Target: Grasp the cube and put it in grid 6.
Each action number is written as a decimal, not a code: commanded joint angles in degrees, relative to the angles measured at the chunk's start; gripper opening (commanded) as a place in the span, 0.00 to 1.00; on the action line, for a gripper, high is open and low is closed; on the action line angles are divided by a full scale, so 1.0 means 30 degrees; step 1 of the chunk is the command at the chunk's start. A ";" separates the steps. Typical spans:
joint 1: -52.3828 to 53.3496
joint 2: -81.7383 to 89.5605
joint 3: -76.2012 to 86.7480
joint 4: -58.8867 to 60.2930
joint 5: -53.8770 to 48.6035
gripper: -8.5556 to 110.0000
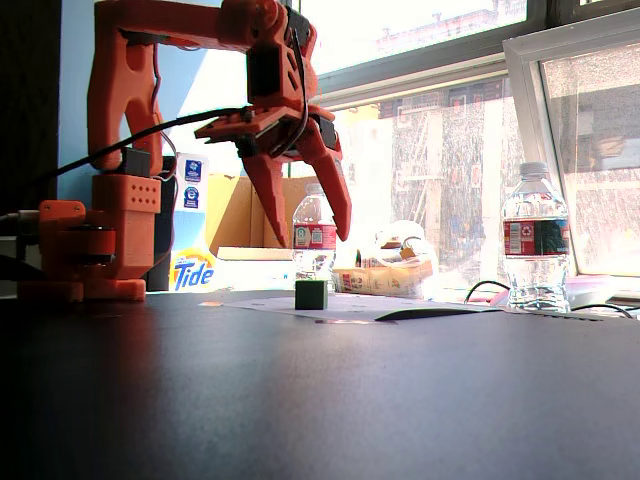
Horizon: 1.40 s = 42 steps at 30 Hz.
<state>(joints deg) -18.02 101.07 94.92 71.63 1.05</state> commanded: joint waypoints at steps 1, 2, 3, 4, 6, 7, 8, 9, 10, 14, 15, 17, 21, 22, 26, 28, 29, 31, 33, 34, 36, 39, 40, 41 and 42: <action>0.1318 0.2227 -0.1582 0.1230 -0.0352 0.14; 0.1816 0.2754 -0.1670 0.1436 -0.0352 0.11; 0.2344 0.3281 -0.1670 0.1582 -0.0381 0.08; 0.2871 0.3750 -0.1670 0.1758 -0.0469 0.07; 0.3955 0.4541 -0.1553 0.2021 -0.0908 0.07; 0.4541 0.4922 -0.1436 0.2109 -0.1172 0.07; 0.5127 0.5361 -0.1172 0.2021 -0.1494 0.07; 0.5684 0.5859 -0.0850 0.1875 -0.1758 0.07; 0.6211 0.6357 -0.0381 0.1699 -0.2051 0.07; 0.7793 0.8965 0.2842 0.0059 -0.2959 0.07; 0.8086 0.9668 0.3896 -0.0469 -0.3135 0.07; 0.8408 1.0957 0.6182 -0.1582 -0.3398 0.07; 0.8994 1.3359 1.0752 -0.3926 -0.3838 0.07; 0.9141 1.3828 1.1719 -0.4395 -0.3896 0.07; 0.9404 1.5967 1.5293 -0.6152 -0.4102 0.07; 0.9404 1.6963 1.6582 -0.6592 -0.4219 0.07; 0.9463 1.7432 1.7109 -0.6738 -0.4219 0.07; 0.9580 1.8516 1.7988 -0.6855 -0.4248 0.07; 0.9580 1.9658 1.8984 -0.7002 -0.4248 0.07; 0.9551 2.0273 1.9570 -0.7090 -0.4219 0.07; 0.9434 2.1533 2.0684 -0.7207 -0.4160 0.07; 0.9375 2.3467 2.1973 -0.7090 -0.4131 0.07; 0.9375 2.3906 2.2236 -0.7002 -0.4131 0.07; 0.9375 2.4229 2.2441 -0.6943 -0.4131 0.07; 0.9375 2.4521 2.2676 -0.6914 -0.4131 0.07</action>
<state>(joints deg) 10.37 171.91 162.42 50.89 -10.99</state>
